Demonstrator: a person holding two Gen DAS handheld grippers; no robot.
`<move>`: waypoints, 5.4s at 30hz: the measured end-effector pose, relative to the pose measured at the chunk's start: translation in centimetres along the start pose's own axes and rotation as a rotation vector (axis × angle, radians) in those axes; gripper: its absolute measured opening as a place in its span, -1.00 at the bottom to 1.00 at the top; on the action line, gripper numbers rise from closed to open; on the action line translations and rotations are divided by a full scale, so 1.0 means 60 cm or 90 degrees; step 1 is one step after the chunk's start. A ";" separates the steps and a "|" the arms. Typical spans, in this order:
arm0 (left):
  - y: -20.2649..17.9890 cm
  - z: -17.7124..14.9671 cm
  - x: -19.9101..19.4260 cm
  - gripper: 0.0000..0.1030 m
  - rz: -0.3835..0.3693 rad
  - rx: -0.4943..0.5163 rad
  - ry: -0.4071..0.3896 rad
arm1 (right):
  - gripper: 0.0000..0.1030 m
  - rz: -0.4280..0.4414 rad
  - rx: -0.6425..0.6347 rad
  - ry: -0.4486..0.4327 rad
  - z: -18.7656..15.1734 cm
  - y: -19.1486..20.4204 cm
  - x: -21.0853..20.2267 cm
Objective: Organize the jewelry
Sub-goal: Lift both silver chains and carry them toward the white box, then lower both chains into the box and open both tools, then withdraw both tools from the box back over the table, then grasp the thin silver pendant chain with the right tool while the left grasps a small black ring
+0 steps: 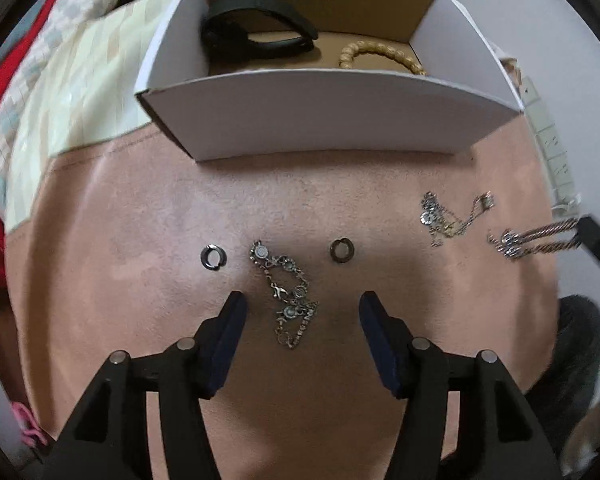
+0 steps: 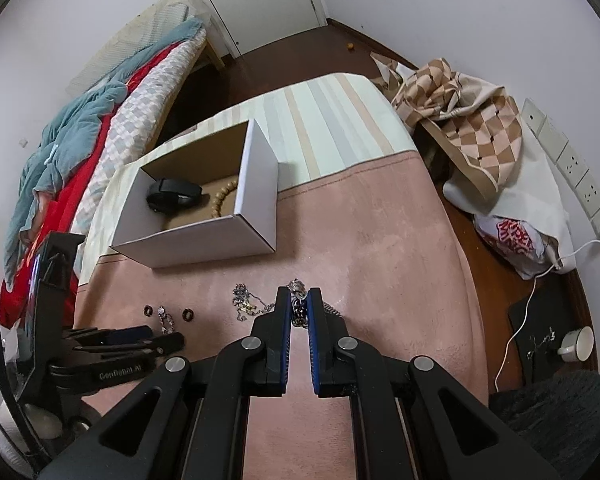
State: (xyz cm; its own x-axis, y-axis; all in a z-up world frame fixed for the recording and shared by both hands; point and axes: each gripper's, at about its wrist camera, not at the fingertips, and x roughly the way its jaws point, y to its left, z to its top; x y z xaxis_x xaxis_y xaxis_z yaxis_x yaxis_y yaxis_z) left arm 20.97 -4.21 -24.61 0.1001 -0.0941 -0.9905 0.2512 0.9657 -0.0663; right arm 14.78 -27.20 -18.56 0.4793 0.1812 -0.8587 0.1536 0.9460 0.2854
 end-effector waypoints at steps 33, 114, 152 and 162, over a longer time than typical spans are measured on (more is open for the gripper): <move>0.039 0.037 -0.244 -0.96 -0.182 -0.074 -0.246 | -0.84 0.118 -0.029 -0.041 0.111 0.069 -0.076; 0.087 -0.070 -0.103 1.00 0.220 -0.189 -0.260 | 0.25 -0.058 -0.103 -0.029 -0.004 0.050 0.026; 0.099 -0.053 -0.045 0.86 0.109 -0.185 -0.212 | -0.80 -0.021 -0.139 -0.133 -0.008 0.054 -0.010; 0.080 -0.029 0.000 0.23 0.085 -0.163 -0.177 | -0.80 -0.037 -0.127 -0.108 -0.019 0.046 0.016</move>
State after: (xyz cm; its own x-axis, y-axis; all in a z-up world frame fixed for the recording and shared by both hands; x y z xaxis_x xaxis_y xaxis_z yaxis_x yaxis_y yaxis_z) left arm 20.49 0.84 -25.13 0.3813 0.0087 -0.9244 -0.0261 0.9997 -0.0014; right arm 14.67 -24.09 -19.09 0.6153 0.0925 -0.7829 0.0204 0.9909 0.1331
